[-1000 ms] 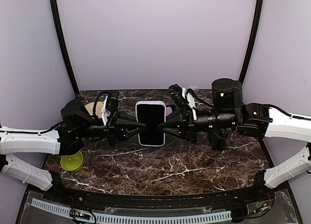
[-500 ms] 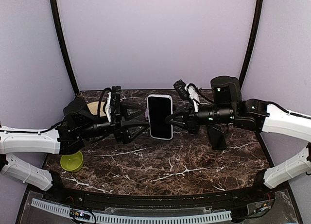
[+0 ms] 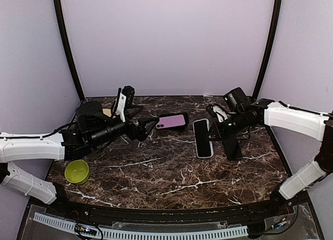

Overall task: Put the phone into the phone case
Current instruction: Place the phone with the phone case at the center of the board.

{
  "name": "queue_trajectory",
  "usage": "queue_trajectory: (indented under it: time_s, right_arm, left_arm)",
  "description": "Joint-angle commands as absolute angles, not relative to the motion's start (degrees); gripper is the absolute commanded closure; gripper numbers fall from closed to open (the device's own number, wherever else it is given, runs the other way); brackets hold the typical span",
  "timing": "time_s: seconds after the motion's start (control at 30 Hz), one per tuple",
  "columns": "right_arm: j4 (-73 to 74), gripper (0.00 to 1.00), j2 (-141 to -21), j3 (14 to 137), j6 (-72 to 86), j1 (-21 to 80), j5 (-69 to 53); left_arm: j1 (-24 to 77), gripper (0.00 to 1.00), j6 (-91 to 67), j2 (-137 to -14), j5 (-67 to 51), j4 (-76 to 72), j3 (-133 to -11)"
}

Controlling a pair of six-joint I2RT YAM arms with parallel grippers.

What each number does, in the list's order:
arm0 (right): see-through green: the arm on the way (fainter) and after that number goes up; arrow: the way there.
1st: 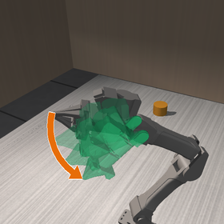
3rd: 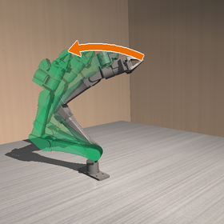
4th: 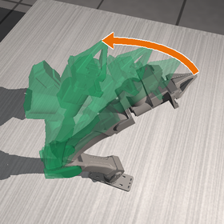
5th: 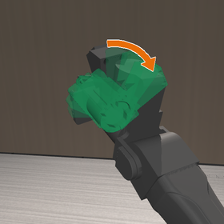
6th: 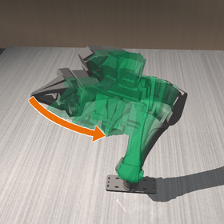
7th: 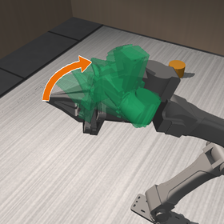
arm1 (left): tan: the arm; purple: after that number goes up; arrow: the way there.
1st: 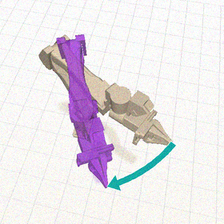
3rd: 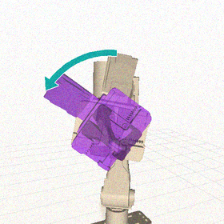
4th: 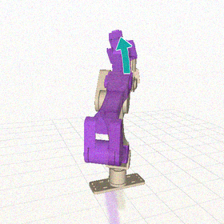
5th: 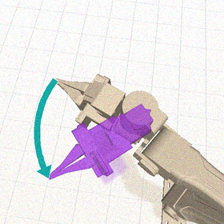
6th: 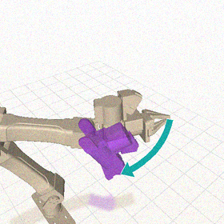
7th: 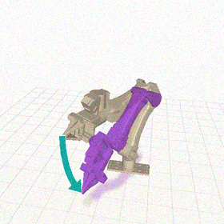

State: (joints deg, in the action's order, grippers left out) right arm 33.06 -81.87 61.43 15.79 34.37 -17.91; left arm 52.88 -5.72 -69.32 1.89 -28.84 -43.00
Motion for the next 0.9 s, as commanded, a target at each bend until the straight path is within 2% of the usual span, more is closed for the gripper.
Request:
queue_trajectory:
  time_s: [0.0, 0.77, 0.8, 0.87]
  right_arm:
    - [32.85, 1.00, -85.21, 62.41, 15.82, 30.51, -23.35]
    - [28.03, 1.00, -95.63, 58.82, 13.82, 22.24, -30.83]
    - [27.88, 0.99, -95.75, 58.56, 14.04, 21.97, -30.33]
    - [28.07, 0.89, -96.15, 58.39, 14.44, 21.58, -28.08]
  left_arm:
    - [52.96, 0.06, -4.39, -69.55, 4.12, -25.65, -45.39]
    - [52.91, 0.07, -3.88, -69.87, 4.11, -24.50, -45.97]
    - [52.91, 0.07, -3.87, -69.87, 4.15, -24.45, -45.97]
    - [52.93, 0.07, -3.87, -69.87, 4.12, -24.39, -46.03]
